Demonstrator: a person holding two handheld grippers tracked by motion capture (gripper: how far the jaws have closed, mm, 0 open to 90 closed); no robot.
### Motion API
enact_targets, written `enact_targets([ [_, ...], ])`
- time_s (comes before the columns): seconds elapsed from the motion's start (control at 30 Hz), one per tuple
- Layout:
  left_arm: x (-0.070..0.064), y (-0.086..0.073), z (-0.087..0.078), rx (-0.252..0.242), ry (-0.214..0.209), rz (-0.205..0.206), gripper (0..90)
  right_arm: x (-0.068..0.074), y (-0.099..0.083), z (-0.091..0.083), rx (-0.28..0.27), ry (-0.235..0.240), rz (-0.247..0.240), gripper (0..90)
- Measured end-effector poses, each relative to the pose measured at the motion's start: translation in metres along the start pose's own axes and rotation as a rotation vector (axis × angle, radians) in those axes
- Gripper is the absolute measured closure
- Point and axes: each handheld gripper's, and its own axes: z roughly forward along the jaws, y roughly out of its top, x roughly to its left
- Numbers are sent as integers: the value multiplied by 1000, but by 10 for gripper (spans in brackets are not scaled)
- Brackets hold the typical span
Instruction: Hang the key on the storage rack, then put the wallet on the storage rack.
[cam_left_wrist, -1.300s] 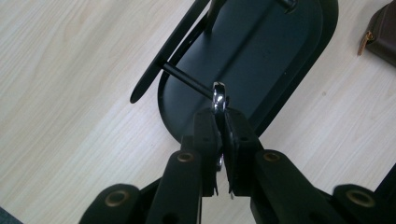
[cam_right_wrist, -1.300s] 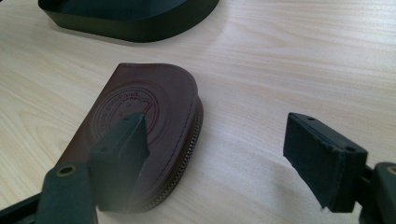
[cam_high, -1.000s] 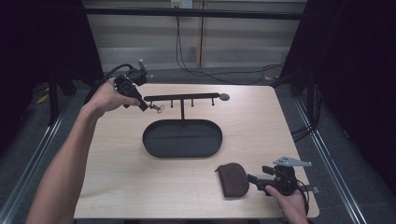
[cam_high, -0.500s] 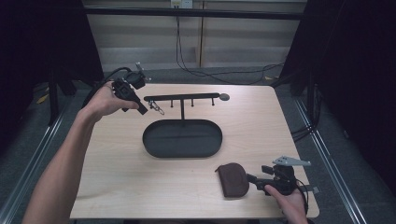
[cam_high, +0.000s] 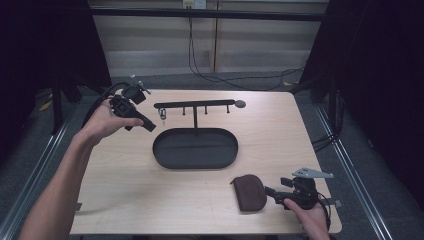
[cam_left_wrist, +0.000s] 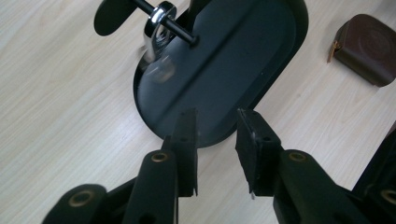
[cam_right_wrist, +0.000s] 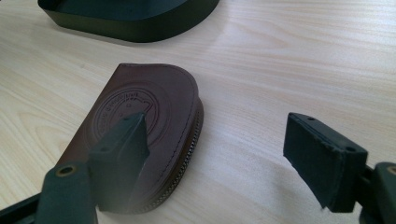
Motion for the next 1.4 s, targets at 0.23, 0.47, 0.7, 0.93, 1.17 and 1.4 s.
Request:
enact_targets([
  [0.23,-3,-20,5,-32,8,-28,597,0,0,0,-1,-2,-1,218],
  [0.47,-8,-36,8,-104,14,-43,553,-1,0,0,1,-1,2,217],
  [0.7,-23,-51,16,-159,24,-44,447,-1,0,0,-3,-2,10,218],
  [0.93,-33,-68,22,-190,47,-32,344,-1,1,1,1,3,15,214],
  [1.17,-34,-85,38,-221,58,-58,226,-1,0,-1,-9,6,10,214],
  [1.4,-48,-103,50,-251,35,-22,173,-1,1,-2,-12,17,19,217],
])
